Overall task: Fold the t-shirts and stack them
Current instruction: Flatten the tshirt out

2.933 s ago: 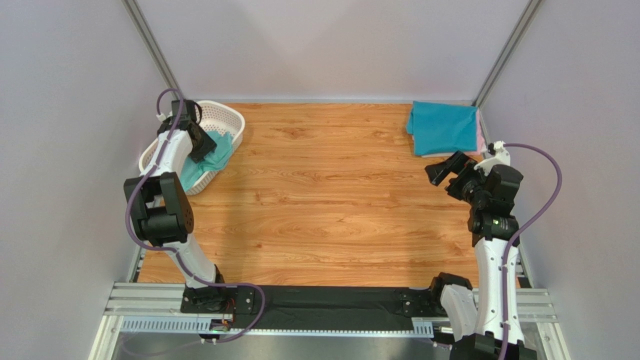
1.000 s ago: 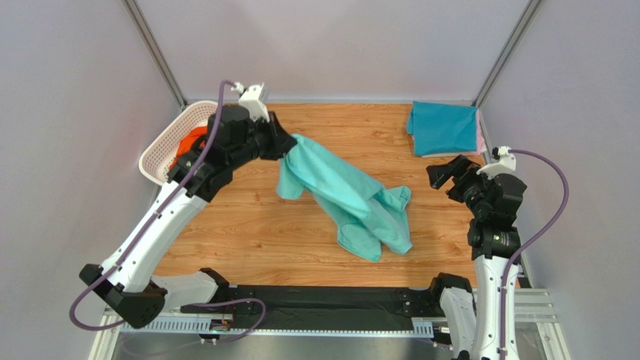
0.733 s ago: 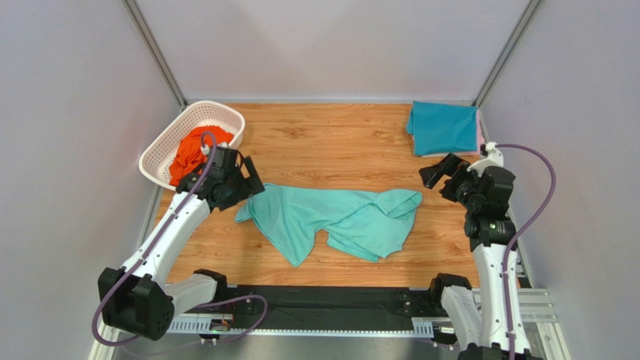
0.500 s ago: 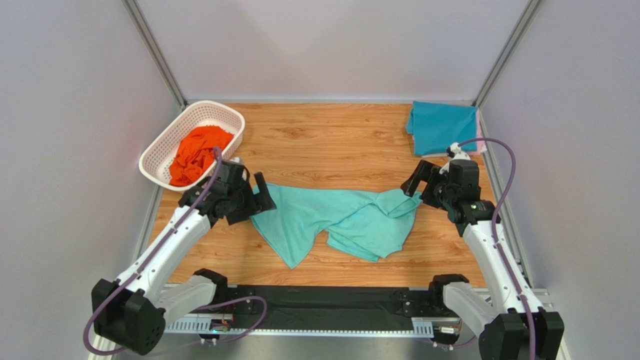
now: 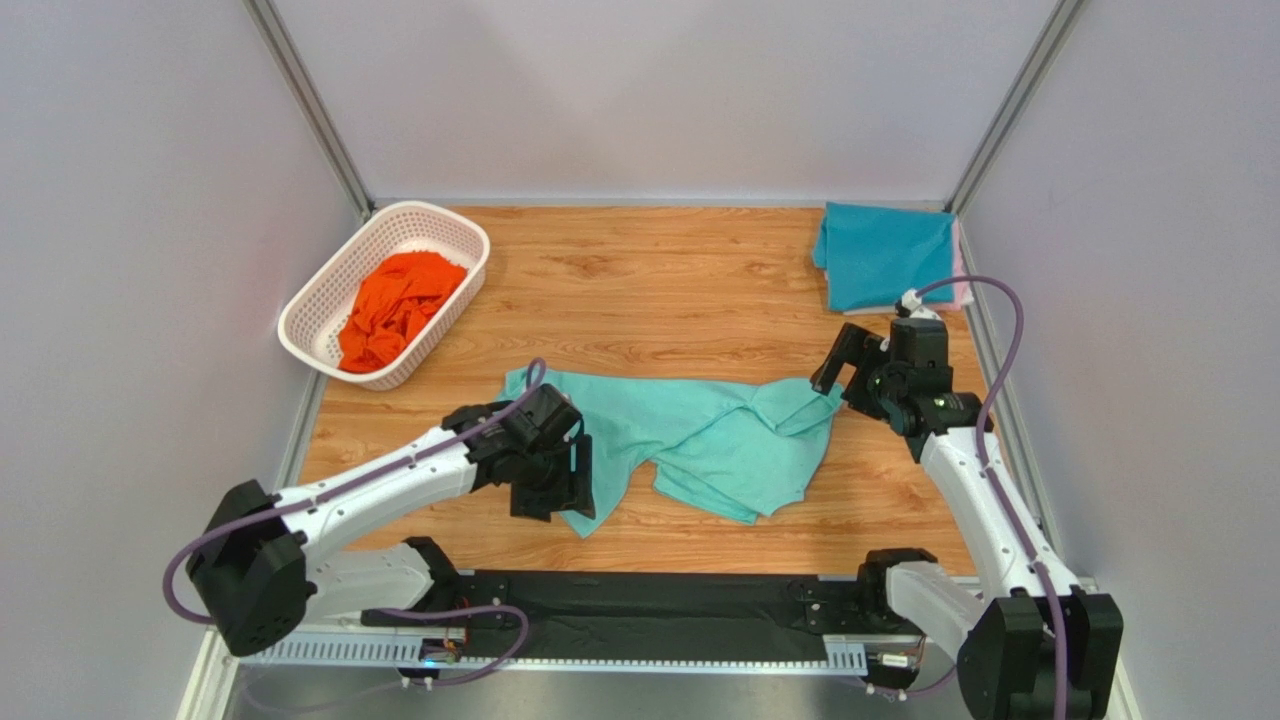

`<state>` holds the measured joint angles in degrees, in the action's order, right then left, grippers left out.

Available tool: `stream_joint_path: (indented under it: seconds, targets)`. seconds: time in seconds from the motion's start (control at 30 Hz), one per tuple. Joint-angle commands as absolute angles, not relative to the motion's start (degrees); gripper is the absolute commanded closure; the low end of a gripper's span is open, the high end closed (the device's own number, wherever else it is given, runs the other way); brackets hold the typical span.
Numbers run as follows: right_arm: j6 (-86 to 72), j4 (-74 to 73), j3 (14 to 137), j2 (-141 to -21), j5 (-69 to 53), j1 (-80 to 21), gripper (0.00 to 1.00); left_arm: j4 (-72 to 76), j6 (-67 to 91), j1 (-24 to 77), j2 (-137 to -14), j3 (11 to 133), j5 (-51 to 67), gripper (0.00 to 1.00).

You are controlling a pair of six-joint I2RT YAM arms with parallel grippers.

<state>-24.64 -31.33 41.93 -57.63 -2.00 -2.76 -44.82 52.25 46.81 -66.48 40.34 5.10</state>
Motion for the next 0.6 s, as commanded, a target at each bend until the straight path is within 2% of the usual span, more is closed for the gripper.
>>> stream_joint_path:
  seconds: [0.0, 0.23, 0.33, 0.57]
  targets:
    - [-24.79, -31.9, 41.66, -58.36, -1.32, -2.9, 0.0, -44.56, 53.36, 47.29, -70.04, 41.92, 5.53, 0.3]
    - [-24.7, -31.9, 41.22, -58.01, -0.7, -2.9, 0.0, -44.56, 52.47, 51.5, -78.38, 44.91, 6.51, 0.3]
    - [-24.52, -31.82, 41.22, -57.92, -0.53, -2.73, 0.0, -44.3, 52.91, 51.77, -81.11, 45.79, 5.45, 0.37]
    - [-24.35, -31.99, 41.05, -57.83, -0.79, -2.72, 0.0, -43.16, 52.91, 51.77, -86.57, 46.76, 3.95, 0.42]
